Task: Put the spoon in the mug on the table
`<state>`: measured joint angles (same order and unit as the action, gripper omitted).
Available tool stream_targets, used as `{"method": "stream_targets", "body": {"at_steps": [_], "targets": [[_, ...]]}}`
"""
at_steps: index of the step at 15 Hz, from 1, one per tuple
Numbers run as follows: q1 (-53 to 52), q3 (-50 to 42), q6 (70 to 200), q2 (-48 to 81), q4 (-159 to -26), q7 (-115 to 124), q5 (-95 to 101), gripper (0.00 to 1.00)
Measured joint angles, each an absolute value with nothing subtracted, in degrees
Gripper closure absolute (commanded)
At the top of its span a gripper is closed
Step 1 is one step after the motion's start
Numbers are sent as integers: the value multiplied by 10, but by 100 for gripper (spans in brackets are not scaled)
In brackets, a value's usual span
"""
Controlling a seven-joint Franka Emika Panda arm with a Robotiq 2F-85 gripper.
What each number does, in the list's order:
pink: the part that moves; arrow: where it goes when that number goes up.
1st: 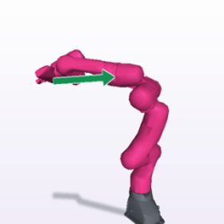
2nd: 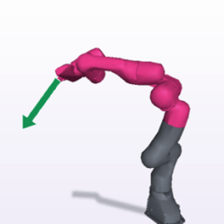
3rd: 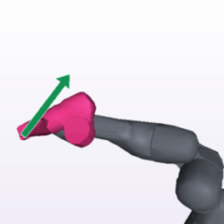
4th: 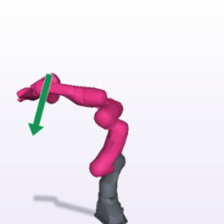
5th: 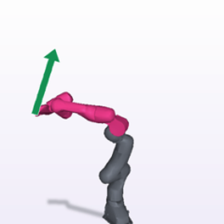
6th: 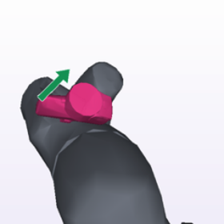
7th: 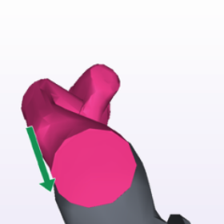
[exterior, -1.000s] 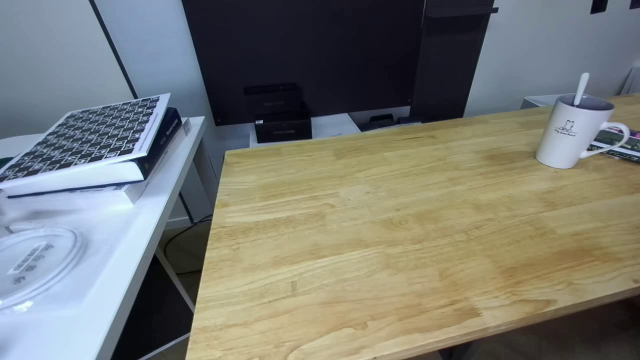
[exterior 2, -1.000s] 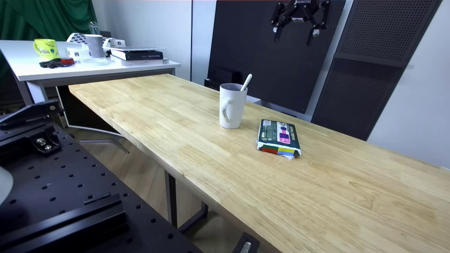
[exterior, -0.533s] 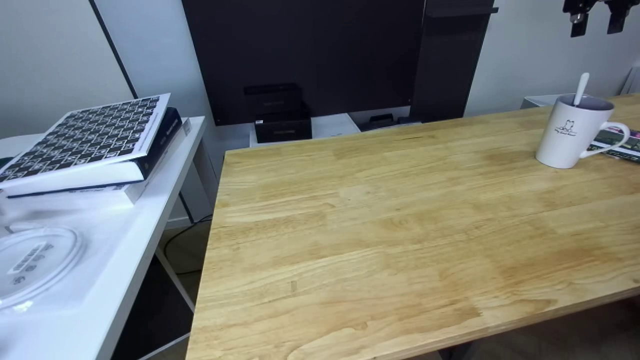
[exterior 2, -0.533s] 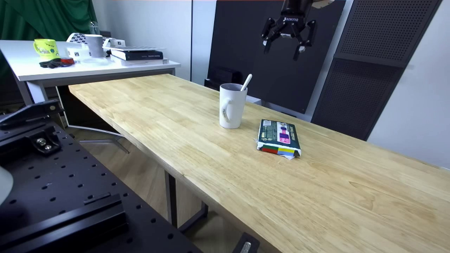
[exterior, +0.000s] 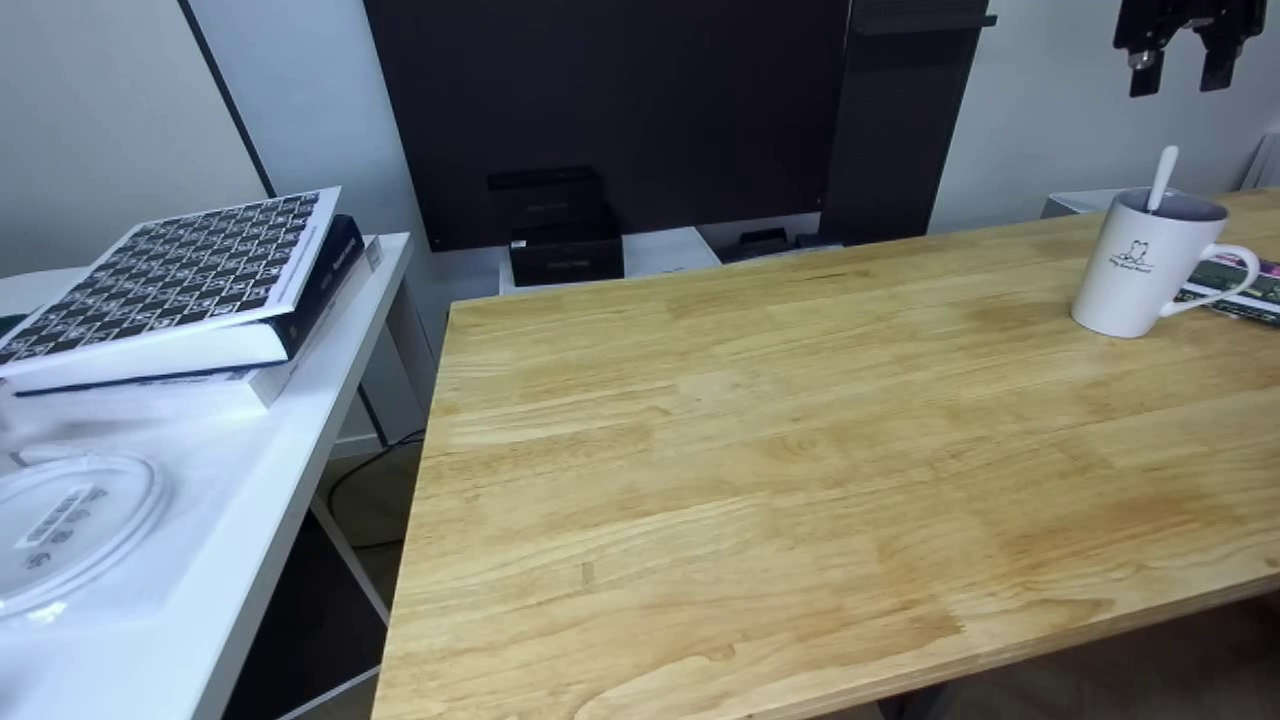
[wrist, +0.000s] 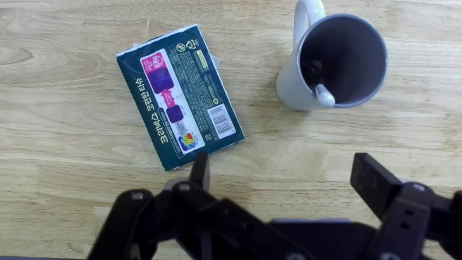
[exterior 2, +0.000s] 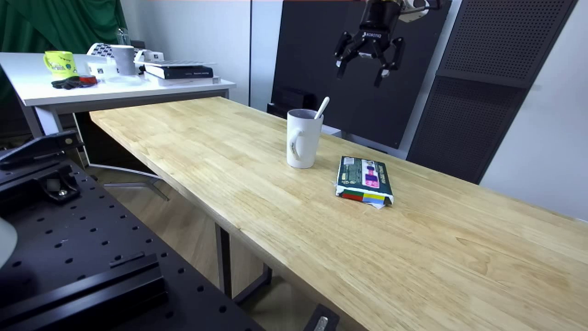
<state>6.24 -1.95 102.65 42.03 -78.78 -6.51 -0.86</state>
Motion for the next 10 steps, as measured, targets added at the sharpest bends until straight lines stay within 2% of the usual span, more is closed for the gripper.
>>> {"method": "stream_targets", "body": {"at_steps": [10], "targets": [[50, -20, 1033, 423, -804, -70, 5, 0]]}}
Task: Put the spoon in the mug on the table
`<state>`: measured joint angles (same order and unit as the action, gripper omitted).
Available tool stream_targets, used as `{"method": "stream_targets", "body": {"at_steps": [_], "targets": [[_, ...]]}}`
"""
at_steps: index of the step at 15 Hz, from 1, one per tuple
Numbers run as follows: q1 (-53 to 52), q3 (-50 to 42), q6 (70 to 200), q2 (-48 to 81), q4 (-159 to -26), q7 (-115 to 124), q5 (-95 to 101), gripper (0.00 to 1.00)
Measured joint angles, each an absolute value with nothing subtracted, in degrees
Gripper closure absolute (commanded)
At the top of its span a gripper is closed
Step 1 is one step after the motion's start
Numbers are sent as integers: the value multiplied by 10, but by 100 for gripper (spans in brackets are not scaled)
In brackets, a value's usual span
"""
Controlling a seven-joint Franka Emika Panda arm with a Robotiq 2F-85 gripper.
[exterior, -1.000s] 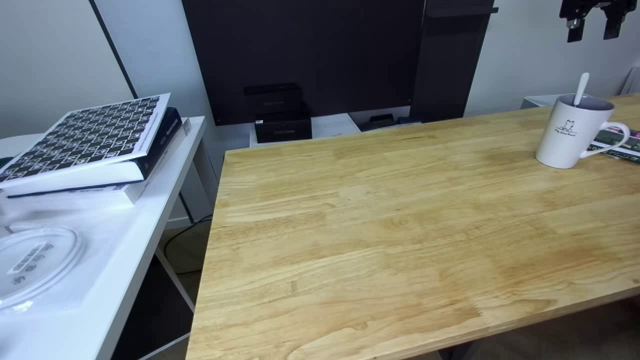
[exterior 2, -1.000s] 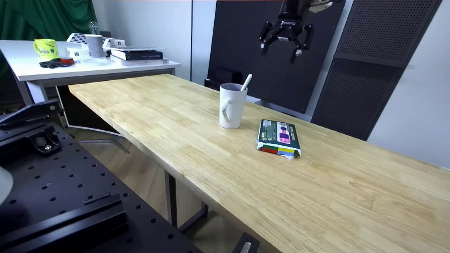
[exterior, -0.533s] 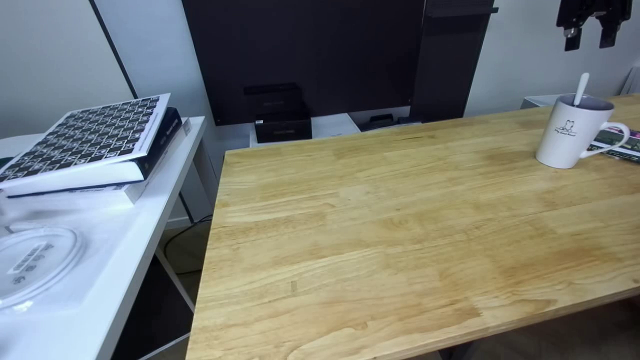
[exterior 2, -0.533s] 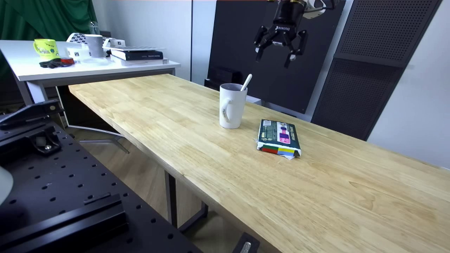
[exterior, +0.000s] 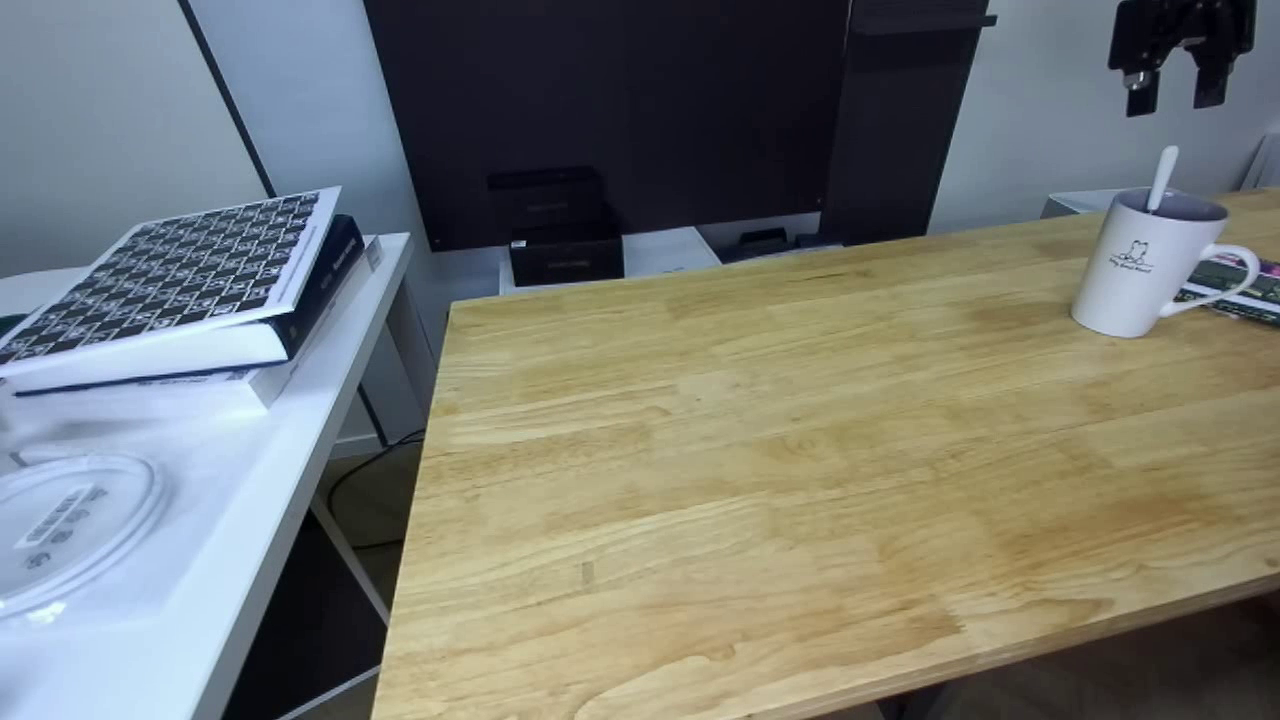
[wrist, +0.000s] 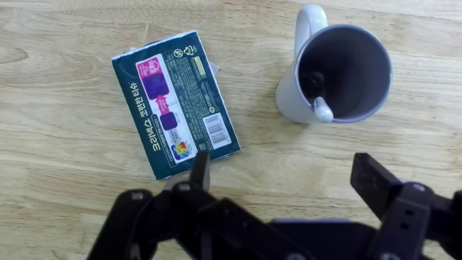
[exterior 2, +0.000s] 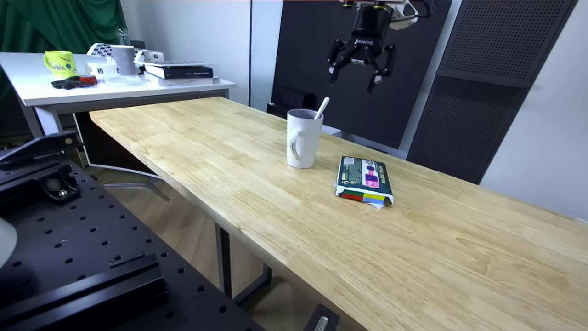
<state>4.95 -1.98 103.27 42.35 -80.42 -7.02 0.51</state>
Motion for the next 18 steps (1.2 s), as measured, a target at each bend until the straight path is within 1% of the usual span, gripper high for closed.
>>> {"method": "stream_targets", "body": {"at_steps": [9, 18], "targets": [[50, -20, 1033, 425, -807, -70, 6, 0], [44, -18, 1075, 432, -860, -70, 6, 0]]}}
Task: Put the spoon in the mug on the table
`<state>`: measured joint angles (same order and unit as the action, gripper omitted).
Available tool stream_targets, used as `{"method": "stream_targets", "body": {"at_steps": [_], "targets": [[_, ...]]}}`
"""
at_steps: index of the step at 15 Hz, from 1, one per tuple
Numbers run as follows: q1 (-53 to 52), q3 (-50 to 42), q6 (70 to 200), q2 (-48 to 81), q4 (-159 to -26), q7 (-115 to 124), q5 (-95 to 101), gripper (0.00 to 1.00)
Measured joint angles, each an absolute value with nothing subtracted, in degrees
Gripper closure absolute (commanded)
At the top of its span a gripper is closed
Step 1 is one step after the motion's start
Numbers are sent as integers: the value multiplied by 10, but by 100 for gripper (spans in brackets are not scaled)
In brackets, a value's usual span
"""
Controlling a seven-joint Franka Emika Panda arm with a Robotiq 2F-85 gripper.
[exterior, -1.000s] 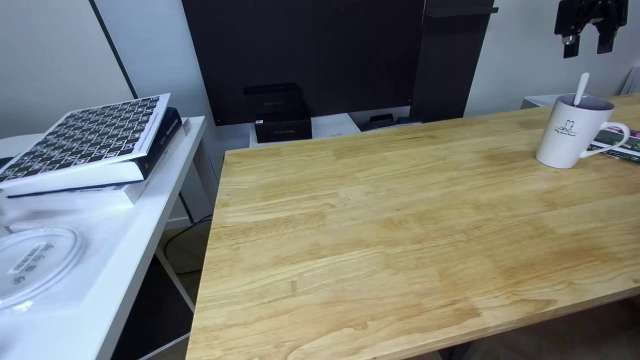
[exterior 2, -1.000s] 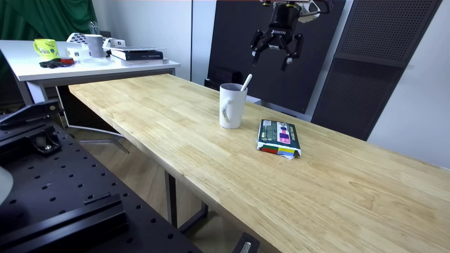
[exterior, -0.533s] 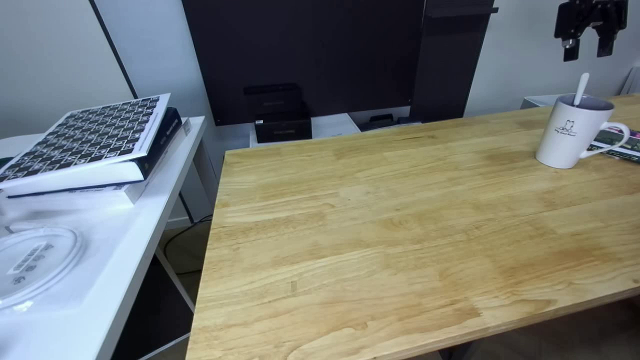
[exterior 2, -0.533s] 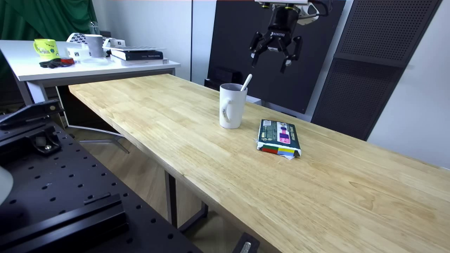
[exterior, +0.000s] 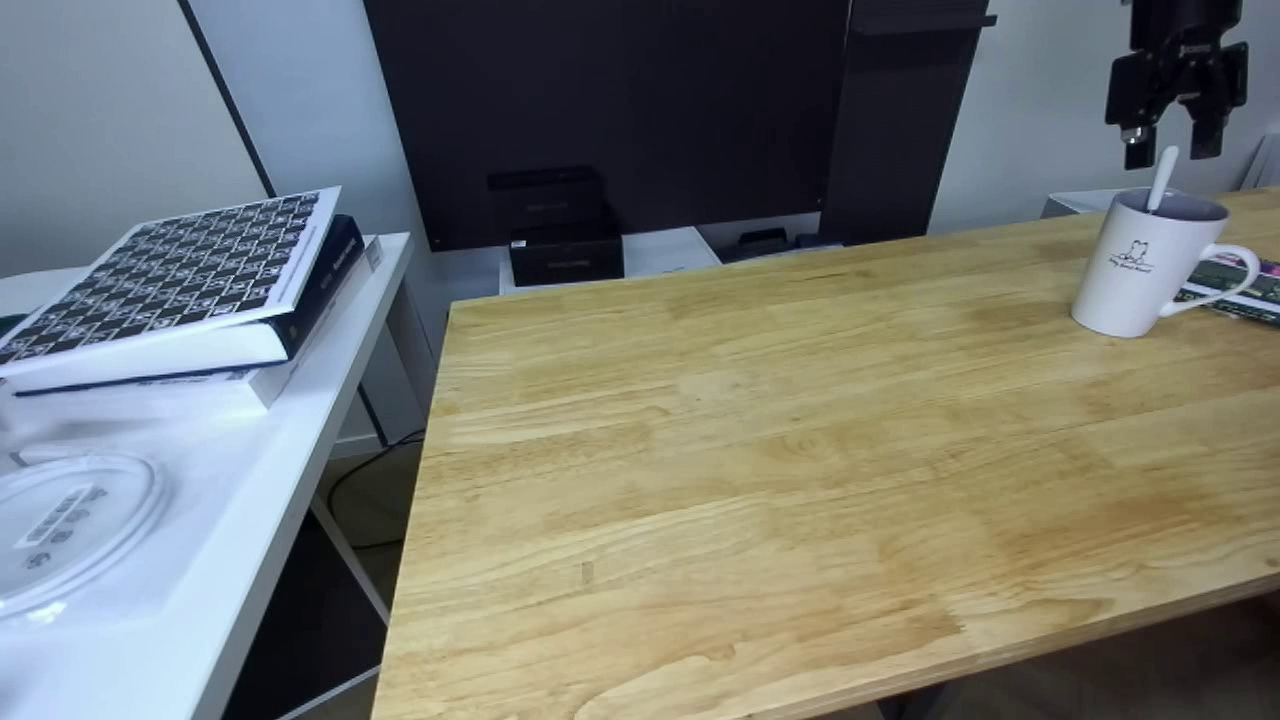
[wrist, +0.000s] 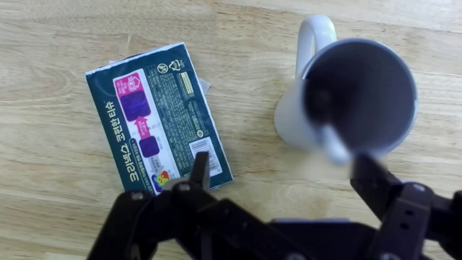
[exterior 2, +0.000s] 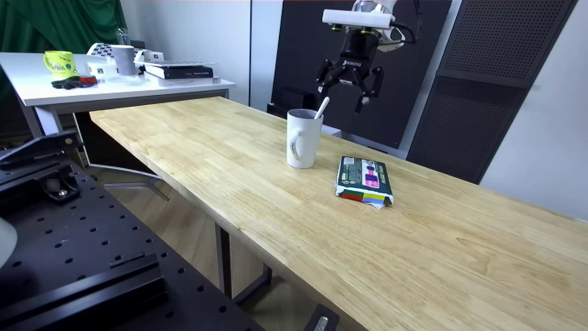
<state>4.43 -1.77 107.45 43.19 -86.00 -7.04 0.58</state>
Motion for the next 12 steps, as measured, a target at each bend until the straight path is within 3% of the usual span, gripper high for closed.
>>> {"method": "stream_targets", "body": {"at_steps": [4, 5, 7, 12], "targets": [[34, -17, 1075, 426, -866, -70, 6, 0], [32, -17, 1075, 423, -869, -70, 6, 25], [29, -15, 1076, 417, -879, -69, 6, 31], [28, -13, 1089, 414, -895, -69, 5, 67]]}}
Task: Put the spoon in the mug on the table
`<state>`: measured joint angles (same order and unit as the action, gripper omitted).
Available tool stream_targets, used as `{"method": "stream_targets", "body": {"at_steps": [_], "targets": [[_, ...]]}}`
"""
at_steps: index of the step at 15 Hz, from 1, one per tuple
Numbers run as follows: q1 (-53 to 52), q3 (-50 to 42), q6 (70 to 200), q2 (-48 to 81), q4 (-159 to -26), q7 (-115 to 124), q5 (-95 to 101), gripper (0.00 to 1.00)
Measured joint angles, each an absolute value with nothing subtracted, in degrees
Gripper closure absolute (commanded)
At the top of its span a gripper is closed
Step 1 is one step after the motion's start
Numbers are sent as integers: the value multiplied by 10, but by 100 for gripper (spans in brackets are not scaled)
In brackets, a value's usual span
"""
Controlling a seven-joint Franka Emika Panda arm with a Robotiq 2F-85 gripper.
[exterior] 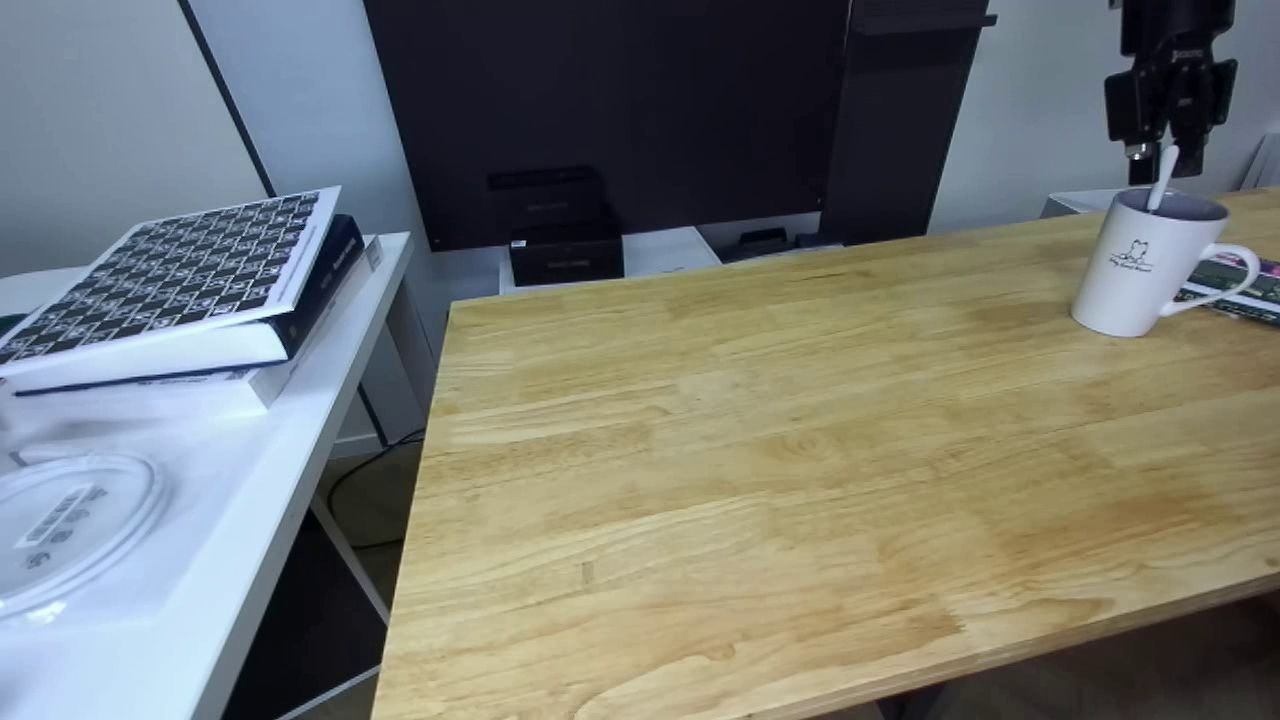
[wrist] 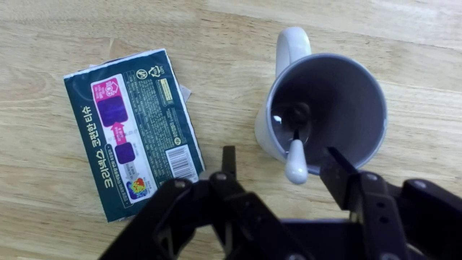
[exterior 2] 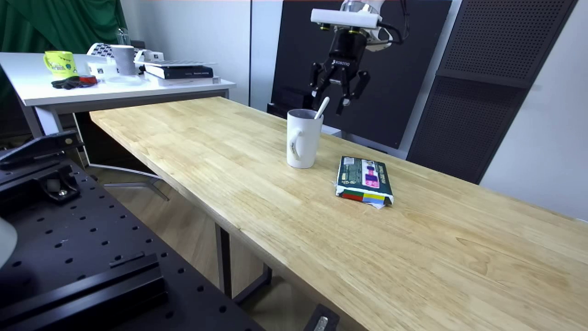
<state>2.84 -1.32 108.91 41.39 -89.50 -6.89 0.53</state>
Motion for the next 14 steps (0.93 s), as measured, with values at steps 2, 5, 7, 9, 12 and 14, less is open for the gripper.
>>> {"method": "stream_targets", "body": {"at_steps": [2, 5, 7, 9, 12, 14], "targets": [[28, -13, 1095, 414, -899, -69, 5, 81], [24, -10, 1088, 409, -900, -69, 5, 100], [17, -5, 1081, 401, -900, -69, 6, 98], [7, -1, 1078, 389, -901, -69, 9, 97], [-8, 2, 1070, 367, -900, -69, 13, 97], [-15, 3, 1061, 350, -899, -69, 17, 97]]}}
